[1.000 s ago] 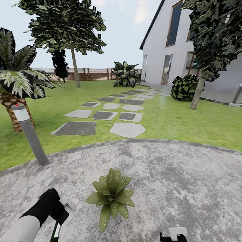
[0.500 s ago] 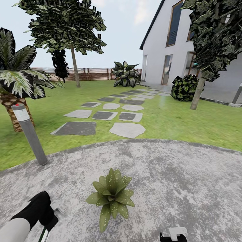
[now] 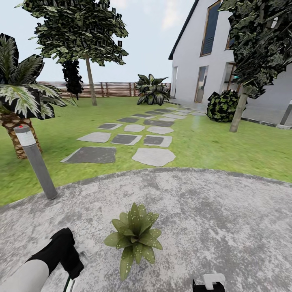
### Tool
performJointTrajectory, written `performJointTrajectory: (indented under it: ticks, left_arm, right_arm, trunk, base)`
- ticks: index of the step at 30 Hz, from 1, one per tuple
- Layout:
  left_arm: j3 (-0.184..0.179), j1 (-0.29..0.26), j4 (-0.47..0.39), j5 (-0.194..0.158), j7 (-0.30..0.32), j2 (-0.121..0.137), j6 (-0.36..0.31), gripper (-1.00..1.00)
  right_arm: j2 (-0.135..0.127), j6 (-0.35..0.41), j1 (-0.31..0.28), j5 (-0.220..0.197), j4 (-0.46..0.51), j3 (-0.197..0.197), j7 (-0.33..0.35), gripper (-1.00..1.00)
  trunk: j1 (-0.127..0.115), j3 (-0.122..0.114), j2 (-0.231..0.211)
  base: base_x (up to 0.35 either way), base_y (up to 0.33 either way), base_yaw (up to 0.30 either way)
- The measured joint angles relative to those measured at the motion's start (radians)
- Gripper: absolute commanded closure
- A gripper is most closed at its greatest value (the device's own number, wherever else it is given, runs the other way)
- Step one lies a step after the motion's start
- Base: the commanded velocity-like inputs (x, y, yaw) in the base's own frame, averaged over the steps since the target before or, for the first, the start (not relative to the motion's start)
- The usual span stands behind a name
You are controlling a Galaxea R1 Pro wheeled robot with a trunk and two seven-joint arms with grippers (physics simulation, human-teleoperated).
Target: Pick up the pesticide atomizer in the garden and spray insectifuge to fully cover both potted plants in the garden.
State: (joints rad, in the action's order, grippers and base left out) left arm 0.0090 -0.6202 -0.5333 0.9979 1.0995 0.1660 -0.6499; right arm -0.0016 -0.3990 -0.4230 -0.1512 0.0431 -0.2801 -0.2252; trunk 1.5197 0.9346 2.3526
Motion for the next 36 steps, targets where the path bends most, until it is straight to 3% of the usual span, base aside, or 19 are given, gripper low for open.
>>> performJointTrajectory:
  ticks: [1,8,19,22,25,29,32,34,36]
  left_arm:
    - [0.000,0.000,0.000,0.000,-0.004,0.009,-0.004,1.00]
    - [-0.002,0.007,0.000,-0.001,-0.021,0.002,-0.006,1.00]
    - [0.001,-0.002,-0.008,-0.003,-0.027,-0.004,-0.010,1.00]
    - [0.001,-0.004,-0.043,-0.003,-0.026,-0.004,-0.012,1.00]
    - [0.000,-0.011,-0.139,-0.005,-0.022,-0.005,-0.017,1.00]
    - [-0.003,-0.054,-0.173,-0.005,0.011,-0.005,-0.019,1.00]
    - [-0.043,-0.089,-0.171,-0.003,0.076,-0.002,-0.019,1.00]
    - [-0.110,-0.105,-0.169,-0.005,0.126,0.002,-0.026,1.00]
    - [-0.152,-0.110,-0.168,-0.005,0.157,0.004,-0.037,1.00]
  right_arm:
    - [0.000,0.000,0.000,0.000,0.000,0.001,-0.001,-1.00]
    - [-0.001,0.002,0.000,-0.002,0.000,0.002,-0.001,-1.00]
    - [0.002,0.002,0.000,-0.003,0.002,0.002,-0.001,-1.00]
    - [0.003,0.002,0.000,-0.003,0.002,0.003,-0.001,-1.00]
    - [0.003,0.002,0.000,-0.003,0.002,0.004,-0.001,-1.00]
    - [0.002,0.002,0.000,-0.003,0.002,0.004,-0.001,-1.00]
    - [0.002,0.002,0.000,-0.003,0.002,0.004,-0.001,-1.00]
    - [0.001,0.002,0.000,-0.003,0.002,0.004,-0.001,-1.00]
    - [0.000,0.002,0.000,-0.003,0.002,0.004,-0.001,-1.00]
  trunk:
    - [0.000,0.000,0.000]
    - [0.000,-0.003,0.000]
    - [0.000,-0.007,0.000]
    - [0.000,-0.007,0.000]
    - [0.000,-0.007,0.000]
    - [0.000,-0.007,0.000]
    - [0.000,-0.007,0.000]
    - [0.000,-0.007,0.000]
    - [0.000,-0.007,0.000]
  base:
    - [0.000,0.232,-0.126]
    - [-0.029,0.286,-0.233]
    - [-0.229,0.232,-0.163]
    - [-0.191,0.145,-0.002]
    - [-0.029,0.023,0.000]
    - [-0.006,0.005,-0.082]
    - [-0.001,0.001,-0.225]
    - [0.000,0.000,-0.256]
    - [0.000,0.000,-0.263]
